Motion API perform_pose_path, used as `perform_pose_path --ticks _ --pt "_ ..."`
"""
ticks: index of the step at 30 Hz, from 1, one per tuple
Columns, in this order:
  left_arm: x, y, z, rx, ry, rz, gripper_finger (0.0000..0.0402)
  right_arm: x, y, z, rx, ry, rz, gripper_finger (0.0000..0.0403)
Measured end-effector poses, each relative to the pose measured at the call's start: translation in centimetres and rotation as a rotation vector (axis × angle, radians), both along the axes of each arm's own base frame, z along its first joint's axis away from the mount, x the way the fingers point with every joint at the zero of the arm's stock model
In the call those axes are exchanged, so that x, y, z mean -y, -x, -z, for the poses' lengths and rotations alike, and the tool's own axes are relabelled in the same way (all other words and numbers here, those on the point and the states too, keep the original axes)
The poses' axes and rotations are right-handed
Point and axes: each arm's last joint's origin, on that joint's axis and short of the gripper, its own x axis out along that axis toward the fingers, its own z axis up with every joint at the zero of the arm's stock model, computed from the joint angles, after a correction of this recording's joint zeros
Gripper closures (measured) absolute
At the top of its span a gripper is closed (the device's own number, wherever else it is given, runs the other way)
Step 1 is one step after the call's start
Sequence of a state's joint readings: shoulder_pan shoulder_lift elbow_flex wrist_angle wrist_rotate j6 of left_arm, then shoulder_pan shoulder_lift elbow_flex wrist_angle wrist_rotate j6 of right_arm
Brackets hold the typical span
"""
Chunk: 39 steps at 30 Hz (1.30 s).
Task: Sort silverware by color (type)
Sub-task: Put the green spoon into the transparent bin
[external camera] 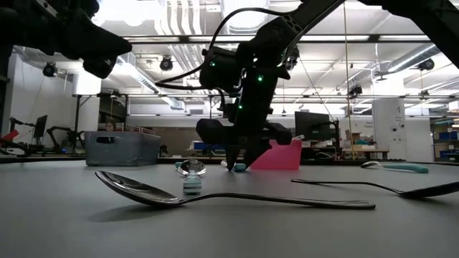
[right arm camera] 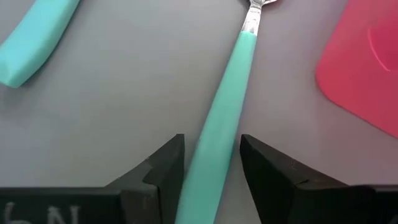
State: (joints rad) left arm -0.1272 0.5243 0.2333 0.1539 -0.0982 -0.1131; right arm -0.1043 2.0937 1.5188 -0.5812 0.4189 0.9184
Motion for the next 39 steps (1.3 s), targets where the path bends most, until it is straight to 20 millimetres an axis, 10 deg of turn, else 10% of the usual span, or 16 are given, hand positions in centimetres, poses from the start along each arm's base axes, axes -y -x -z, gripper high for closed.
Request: perform_pose_path --ticks 8,19,39 --pt "0.0 -0.2 0.2 -0.019 -0.002 0.000 0.0374 -0.2 0.0 0.0 -0.002 -0.003 -0.010 0.0333" --pt "0.1 -0.5 -0.1 0.018 0.003 0.000 0.0374 -0.9 0.3 -1.0 -0.032 0.011 -0.082 0.0337" --pt "-0.2 -1.6 -1.7 0.212 0.112 -0.131 0.0374 -12.1 3.4 -15.3 0.235 0.626 -0.402 0.0337"
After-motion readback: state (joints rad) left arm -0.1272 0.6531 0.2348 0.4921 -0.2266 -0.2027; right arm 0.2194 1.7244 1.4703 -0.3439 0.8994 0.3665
